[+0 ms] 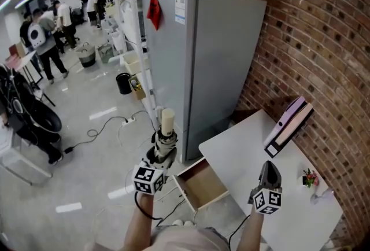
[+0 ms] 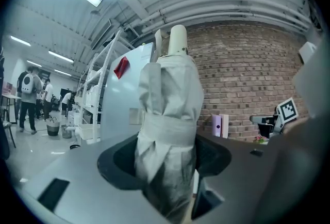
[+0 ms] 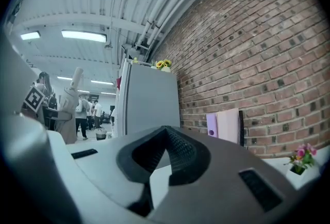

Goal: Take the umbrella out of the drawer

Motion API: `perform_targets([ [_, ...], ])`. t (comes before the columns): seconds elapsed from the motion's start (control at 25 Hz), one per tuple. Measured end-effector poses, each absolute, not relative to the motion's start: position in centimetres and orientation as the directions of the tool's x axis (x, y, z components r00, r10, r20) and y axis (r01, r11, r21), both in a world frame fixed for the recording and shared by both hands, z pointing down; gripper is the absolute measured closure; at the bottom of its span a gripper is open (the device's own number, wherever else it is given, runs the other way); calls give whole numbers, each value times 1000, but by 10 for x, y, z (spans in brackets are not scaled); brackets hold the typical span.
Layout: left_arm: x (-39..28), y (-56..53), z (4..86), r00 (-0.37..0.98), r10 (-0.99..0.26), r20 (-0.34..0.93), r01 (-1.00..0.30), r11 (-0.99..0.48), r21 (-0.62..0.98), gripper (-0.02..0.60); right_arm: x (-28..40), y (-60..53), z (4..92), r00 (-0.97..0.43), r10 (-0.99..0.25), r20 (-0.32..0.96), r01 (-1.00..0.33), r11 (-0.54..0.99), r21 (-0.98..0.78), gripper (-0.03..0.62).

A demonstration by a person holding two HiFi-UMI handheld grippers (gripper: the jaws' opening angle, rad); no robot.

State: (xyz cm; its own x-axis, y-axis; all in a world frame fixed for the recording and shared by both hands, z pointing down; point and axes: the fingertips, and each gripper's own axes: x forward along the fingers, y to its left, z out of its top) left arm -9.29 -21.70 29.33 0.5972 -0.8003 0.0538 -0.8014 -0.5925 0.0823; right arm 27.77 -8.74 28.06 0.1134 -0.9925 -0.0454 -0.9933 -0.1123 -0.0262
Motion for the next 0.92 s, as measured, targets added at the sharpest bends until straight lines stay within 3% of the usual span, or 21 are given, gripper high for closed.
perform_targets([
  [0.92,-93,-217,308,600,-796,80,-800,-595,82,305,267,-93,282,96,-995,-34,-995,-94,-33,579],
])
